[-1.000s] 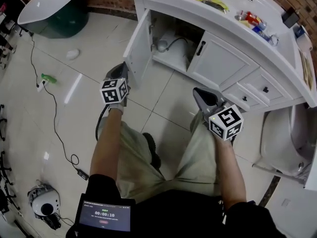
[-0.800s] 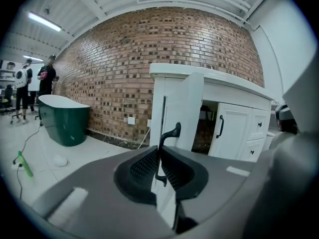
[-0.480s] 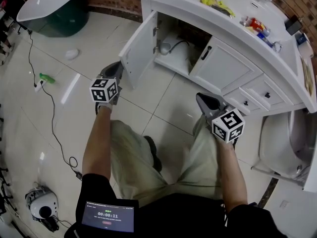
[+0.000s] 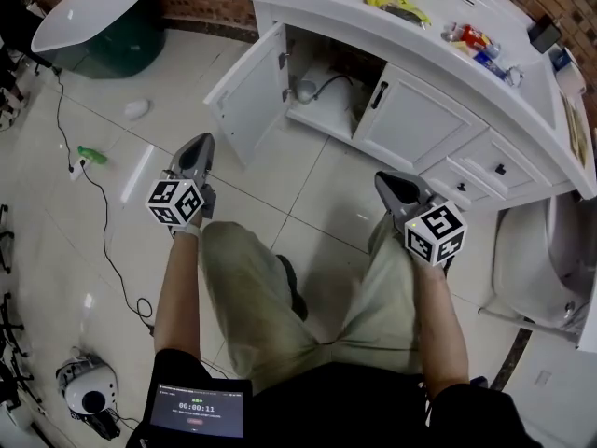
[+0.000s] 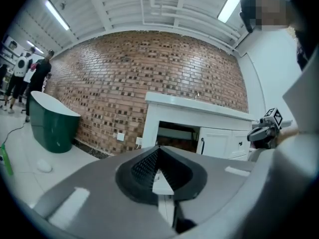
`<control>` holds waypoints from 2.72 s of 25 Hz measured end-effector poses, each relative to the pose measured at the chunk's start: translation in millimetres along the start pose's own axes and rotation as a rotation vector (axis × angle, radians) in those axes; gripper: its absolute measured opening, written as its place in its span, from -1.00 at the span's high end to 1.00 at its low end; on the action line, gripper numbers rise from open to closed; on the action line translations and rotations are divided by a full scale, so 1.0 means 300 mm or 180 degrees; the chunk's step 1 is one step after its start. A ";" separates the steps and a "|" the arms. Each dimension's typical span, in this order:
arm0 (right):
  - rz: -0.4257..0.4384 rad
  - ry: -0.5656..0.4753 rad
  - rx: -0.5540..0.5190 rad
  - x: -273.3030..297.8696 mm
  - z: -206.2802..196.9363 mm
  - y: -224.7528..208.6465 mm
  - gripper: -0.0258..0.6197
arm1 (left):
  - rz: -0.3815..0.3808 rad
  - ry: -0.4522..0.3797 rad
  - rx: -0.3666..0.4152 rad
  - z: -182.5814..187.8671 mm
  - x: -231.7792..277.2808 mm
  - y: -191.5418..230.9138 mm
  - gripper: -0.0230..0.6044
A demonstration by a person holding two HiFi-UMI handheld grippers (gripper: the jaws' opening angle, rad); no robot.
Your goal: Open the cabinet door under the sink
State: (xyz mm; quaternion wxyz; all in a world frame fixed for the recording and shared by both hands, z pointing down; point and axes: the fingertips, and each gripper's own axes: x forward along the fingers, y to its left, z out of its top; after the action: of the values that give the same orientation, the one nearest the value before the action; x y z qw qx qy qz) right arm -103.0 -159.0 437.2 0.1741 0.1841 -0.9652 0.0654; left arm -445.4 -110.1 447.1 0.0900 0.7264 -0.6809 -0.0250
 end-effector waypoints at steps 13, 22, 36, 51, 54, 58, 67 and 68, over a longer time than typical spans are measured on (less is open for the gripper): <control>0.0054 -0.0184 -0.0031 -0.167 -0.001 0.063 0.94 | -0.0386 -0.0079 0.0381 0.167 -0.238 -0.569 0.88; 0.0068 -0.0318 -0.0049 -0.342 -0.024 0.142 0.94 | -0.0190 0.0122 0.0128 0.024 -0.403 -0.758 0.88; 0.0049 -0.0408 -0.0065 -0.664 -0.172 0.297 0.94 | -0.0315 0.0304 0.0233 -0.095 -0.560 -1.119 0.88; 0.0268 -0.0604 0.0188 -0.839 -0.276 0.407 0.94 | -0.0418 0.0452 0.0383 -0.166 -0.710 -1.306 0.88; 0.0288 -0.0636 0.0218 -0.846 -0.283 0.393 0.94 | -0.0377 0.0463 0.0351 -0.170 -0.712 -1.282 0.87; 0.0323 -0.0645 0.0255 -0.854 -0.289 0.385 0.94 | -0.0348 0.0511 0.0332 -0.177 -0.707 -1.278 0.87; 0.0296 -0.0573 0.0179 -0.847 -0.294 0.385 0.94 | -0.0374 0.0496 0.0347 -0.172 -0.698 -1.289 0.87; 0.0297 -0.0580 0.0186 -0.848 -0.294 0.384 0.94 | -0.0375 0.0490 0.0343 -0.170 -0.699 -1.288 0.87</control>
State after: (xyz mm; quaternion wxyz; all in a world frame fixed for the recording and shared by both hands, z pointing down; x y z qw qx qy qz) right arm 102.6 48.8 420.4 0.0769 0.1491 -0.9822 0.0846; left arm -71.8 124.9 415.5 0.1012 0.7687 -0.6285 0.0622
